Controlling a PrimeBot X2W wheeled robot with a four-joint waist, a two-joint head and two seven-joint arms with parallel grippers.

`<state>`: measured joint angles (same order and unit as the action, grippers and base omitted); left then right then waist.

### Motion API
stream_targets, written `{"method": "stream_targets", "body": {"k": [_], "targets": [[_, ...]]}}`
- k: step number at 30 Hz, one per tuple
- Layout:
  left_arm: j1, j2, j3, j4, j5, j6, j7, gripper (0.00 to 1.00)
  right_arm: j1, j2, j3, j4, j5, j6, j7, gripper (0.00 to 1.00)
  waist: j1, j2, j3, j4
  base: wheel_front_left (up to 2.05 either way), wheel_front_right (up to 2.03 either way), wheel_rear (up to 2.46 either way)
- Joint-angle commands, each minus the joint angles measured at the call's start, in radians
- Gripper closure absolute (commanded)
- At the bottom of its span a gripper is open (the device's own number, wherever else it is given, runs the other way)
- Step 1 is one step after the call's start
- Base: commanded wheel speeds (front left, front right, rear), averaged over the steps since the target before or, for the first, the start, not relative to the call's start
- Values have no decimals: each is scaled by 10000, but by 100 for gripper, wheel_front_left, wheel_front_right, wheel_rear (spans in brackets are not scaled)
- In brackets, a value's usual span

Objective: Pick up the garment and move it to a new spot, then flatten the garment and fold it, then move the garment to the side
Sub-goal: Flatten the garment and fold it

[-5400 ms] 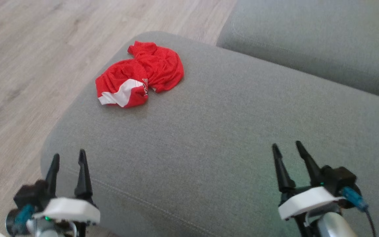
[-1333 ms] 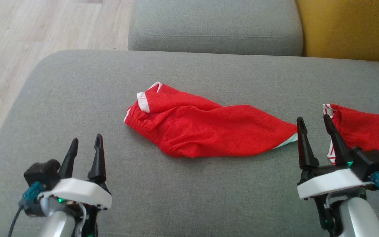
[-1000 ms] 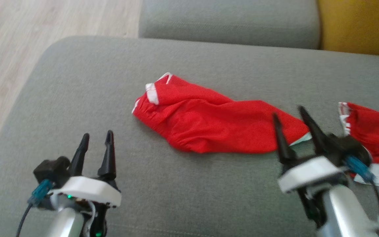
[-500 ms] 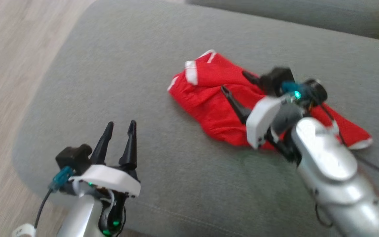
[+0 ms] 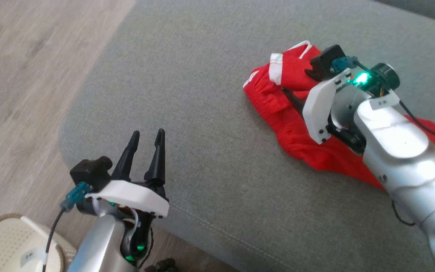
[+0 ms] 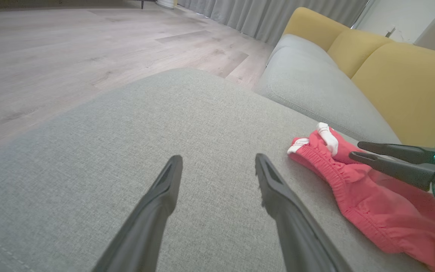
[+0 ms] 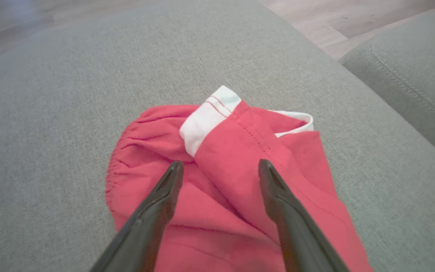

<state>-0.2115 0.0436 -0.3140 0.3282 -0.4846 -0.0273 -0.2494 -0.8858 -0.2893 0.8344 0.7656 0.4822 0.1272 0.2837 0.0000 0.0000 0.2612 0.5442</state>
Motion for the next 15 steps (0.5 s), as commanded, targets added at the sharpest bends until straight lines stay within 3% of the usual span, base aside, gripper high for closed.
{"method": "stream_targets", "body": {"k": [1,7,8,9,10,15], "targets": [[-344,70,226,-380,-98,28,-124,0,-491,26,326,64,168,35,-18,0,0,0,264,135,0,0,0],[-354,68,128,-550,-287,166,-124,0,-1061,24,839,949,395,35,-376,0,0,0,456,183,0,0,0],[-350,68,117,-575,-322,192,-124,0,-1122,62,891,1121,479,35,-417,27,0,0,478,185,0,0,0],[-343,68,104,-586,-347,211,-124,0,-1179,95,957,1267,544,35,-474,73,0,0,492,186,0,0,0],[-337,68,88,-587,-362,223,-124,0,-1239,110,1003,1413,578,35,-573,100,0,0,496,183,0,0,0],[-407,67,-17,-453,-395,209,-124,0,-1386,147,815,2066,778,35,-1497,100,0,0,327,127,0,0,0]]}}
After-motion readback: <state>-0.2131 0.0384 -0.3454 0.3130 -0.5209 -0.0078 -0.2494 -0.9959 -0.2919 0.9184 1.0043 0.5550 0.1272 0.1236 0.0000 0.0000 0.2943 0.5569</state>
